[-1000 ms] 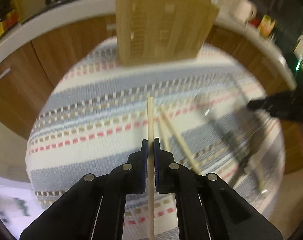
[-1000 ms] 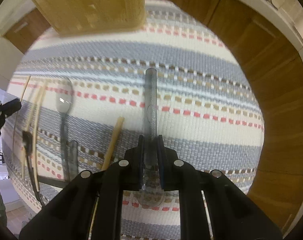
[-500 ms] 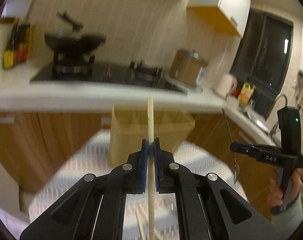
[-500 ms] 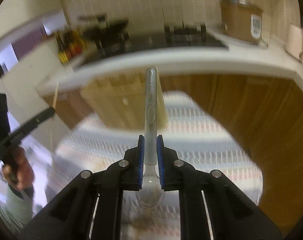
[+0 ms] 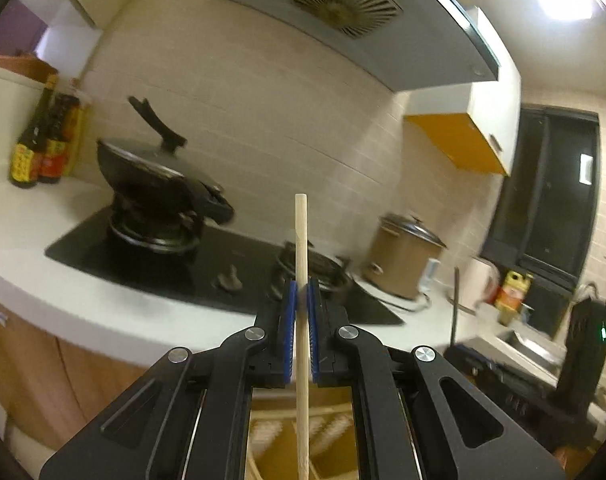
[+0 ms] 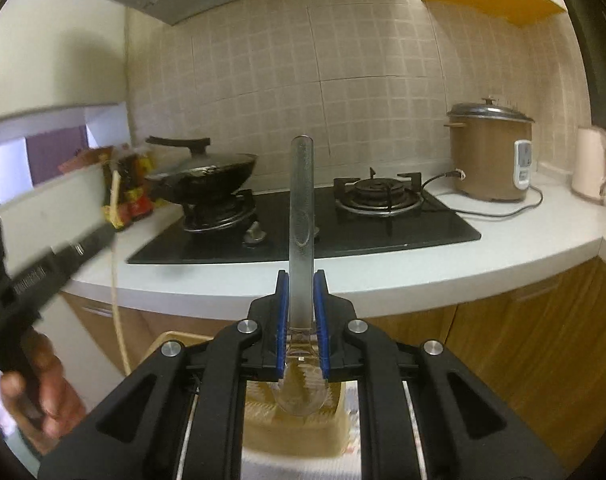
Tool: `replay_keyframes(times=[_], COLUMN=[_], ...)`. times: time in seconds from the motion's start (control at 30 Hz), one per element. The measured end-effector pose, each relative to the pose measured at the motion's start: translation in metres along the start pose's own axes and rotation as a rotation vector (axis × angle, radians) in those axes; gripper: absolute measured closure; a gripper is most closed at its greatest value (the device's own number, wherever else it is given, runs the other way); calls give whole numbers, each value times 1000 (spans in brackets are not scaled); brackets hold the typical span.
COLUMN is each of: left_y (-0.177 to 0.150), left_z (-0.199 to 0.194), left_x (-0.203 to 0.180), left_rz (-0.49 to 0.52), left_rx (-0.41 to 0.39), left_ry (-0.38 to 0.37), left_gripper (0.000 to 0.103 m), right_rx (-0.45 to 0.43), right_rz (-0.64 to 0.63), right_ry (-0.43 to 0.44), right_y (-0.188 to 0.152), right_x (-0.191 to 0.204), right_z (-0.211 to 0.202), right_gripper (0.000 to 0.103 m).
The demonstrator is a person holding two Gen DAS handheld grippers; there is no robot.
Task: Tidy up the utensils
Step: 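Lift the chopstick with the left tool while the right tool lifts the clear utensil over the basket, then open the left tool over the basket while the right tool opens, dropping both items in, then grasp the black spoon with the left tool while the right tool grasps a clear spoon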
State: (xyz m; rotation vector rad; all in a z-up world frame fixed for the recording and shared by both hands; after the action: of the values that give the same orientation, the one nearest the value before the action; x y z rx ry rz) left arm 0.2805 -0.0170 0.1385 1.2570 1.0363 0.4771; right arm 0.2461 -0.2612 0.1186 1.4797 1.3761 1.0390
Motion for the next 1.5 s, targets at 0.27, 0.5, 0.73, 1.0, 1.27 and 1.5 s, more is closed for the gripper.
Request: replay_keyframes(times=[0.27,0.5,0.73,1.0,1.27,1.5], left_y=[-16,-40,-44,-41,-87,-167], left_z=[20,23,-10,-58,-93,-112], left_x=[11,22,25,3,-24,-28], left_rz=[21,-8,-82,-125,-131,-89], left_rx=[-42,35,111,336,672,909], left_ry=[58,41,5,-30,-9,-18], left_gripper=[99,99,72,70,68,68], right_rx=[7,67,135,220,477,699], right_rz=[-43,28,62,32,-88,-139], right_ry=[-26,32,78,64,17,17], right_y=[-24,-42,-49,-45,-76,-132], right_x=[7,-10,-23,-38,-25,-17], right_z=[29,30,0,-66,-109,-99], right_gripper=[93,92,43,43,43,43])
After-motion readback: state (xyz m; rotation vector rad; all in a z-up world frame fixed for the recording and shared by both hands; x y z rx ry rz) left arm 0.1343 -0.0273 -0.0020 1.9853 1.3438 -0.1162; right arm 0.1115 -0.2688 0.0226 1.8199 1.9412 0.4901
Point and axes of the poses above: each gripper's, at about its wrist camera, not at the fingertips, and z roughly the way its jaws point, x to its left, y to its top, the point moved 1 cm from there along z, roughly the way its jaws point, and after that the axes turned 12 degrees about -y, right-handed, at the moved point
